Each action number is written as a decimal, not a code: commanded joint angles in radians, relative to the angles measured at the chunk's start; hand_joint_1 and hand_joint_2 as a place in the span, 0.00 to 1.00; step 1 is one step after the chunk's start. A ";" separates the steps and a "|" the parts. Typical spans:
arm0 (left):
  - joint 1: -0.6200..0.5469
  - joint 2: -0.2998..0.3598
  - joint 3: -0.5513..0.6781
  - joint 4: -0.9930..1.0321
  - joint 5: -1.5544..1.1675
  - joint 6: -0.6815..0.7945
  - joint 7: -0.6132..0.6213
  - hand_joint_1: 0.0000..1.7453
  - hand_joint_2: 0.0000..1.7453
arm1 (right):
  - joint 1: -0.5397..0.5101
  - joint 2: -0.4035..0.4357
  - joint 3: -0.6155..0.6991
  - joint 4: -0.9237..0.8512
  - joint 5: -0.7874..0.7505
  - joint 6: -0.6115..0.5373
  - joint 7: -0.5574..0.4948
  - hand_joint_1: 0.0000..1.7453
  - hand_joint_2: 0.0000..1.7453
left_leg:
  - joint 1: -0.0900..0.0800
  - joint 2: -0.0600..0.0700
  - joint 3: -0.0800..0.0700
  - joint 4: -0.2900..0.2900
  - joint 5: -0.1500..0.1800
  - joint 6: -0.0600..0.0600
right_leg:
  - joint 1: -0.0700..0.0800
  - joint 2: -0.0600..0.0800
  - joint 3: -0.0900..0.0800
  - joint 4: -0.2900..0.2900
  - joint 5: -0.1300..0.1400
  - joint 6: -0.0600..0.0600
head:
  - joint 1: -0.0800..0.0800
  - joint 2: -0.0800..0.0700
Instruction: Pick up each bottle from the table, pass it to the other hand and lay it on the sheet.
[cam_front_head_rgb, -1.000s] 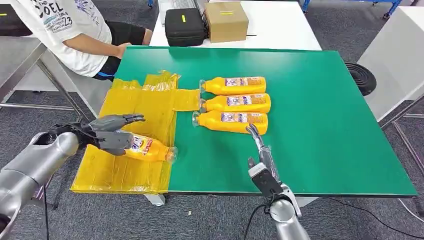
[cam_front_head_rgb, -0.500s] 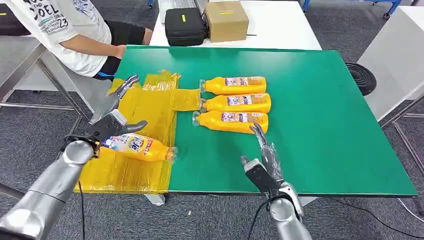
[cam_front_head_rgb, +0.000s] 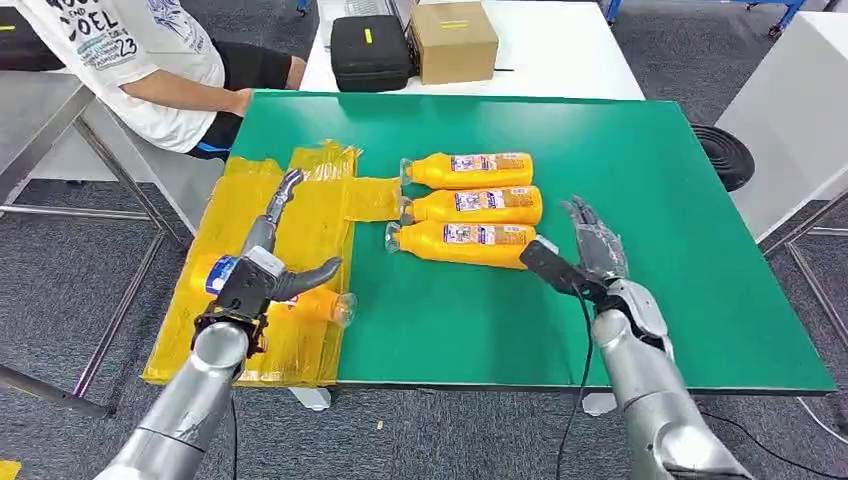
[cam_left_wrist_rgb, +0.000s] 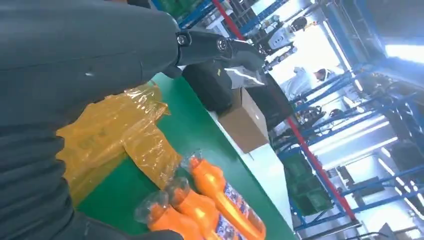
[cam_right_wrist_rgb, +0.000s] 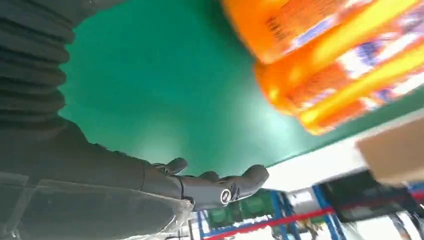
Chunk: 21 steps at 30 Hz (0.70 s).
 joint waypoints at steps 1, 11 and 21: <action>0.016 -0.021 0.055 0.015 -0.003 0.013 0.018 0.00 1.00 | -0.283 -0.004 0.129 0.419 0.068 0.077 0.027 0.00 1.00 | 0.000 0.006 0.004 0.001 -0.003 -0.001 | 0.001 0.005 0.002 0.001 -0.001 -0.004 | 0.000 0.000; 0.006 -0.044 0.064 0.057 -0.022 0.061 0.026 0.00 1.00 | -0.312 0.065 0.189 0.463 0.096 0.121 0.035 0.00 1.00 | 0.002 0.004 0.003 0.001 -0.002 -0.001 | 0.002 0.003 0.001 0.001 -0.001 -0.003 | 0.000 0.000; 0.011 -0.057 0.080 0.071 -0.030 0.076 0.043 0.00 1.00 | -0.315 0.099 0.203 0.499 0.097 0.150 0.062 0.00 1.00 | 0.002 0.002 0.003 0.000 -0.001 -0.001 | 0.002 0.000 0.002 0.000 -0.002 -0.003 | 0.000 0.000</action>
